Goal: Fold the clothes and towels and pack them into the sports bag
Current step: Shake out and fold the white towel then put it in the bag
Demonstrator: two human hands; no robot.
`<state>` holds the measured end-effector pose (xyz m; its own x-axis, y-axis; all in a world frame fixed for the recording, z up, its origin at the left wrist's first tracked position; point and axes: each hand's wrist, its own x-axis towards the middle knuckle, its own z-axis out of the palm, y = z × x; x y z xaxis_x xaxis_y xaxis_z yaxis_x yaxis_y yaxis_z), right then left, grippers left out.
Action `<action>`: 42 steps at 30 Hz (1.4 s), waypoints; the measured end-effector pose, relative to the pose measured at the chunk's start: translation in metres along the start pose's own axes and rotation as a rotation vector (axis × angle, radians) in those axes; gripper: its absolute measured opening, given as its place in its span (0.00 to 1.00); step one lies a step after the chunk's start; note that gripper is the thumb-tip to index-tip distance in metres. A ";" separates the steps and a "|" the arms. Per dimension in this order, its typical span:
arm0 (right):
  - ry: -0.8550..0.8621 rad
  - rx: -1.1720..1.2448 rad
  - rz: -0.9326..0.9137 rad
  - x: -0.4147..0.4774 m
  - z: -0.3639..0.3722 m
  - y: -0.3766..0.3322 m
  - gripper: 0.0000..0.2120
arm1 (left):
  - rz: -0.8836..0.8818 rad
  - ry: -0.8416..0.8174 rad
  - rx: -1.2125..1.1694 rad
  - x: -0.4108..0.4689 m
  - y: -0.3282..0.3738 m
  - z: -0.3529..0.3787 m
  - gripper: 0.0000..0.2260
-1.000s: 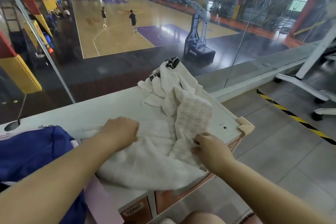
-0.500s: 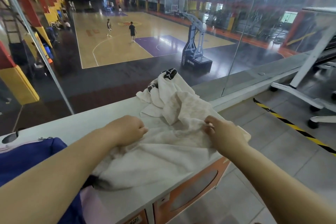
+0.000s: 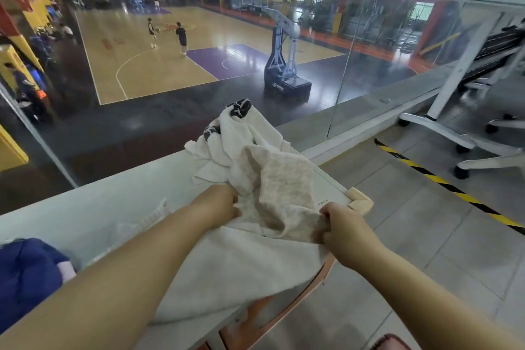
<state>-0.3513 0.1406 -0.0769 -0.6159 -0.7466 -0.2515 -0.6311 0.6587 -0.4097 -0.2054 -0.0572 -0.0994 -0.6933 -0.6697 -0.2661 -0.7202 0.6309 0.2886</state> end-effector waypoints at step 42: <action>0.107 0.987 -0.382 -0.057 -0.175 -0.146 0.17 | -0.214 1.128 -0.354 -0.222 -0.070 -0.211 0.08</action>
<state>-0.3066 0.1035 0.1505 -0.5262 -0.8442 0.1023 -0.1590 -0.0205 -0.9871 0.0043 -0.0353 0.1340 -0.0208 -0.8251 0.5646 -0.6486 0.4409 0.6204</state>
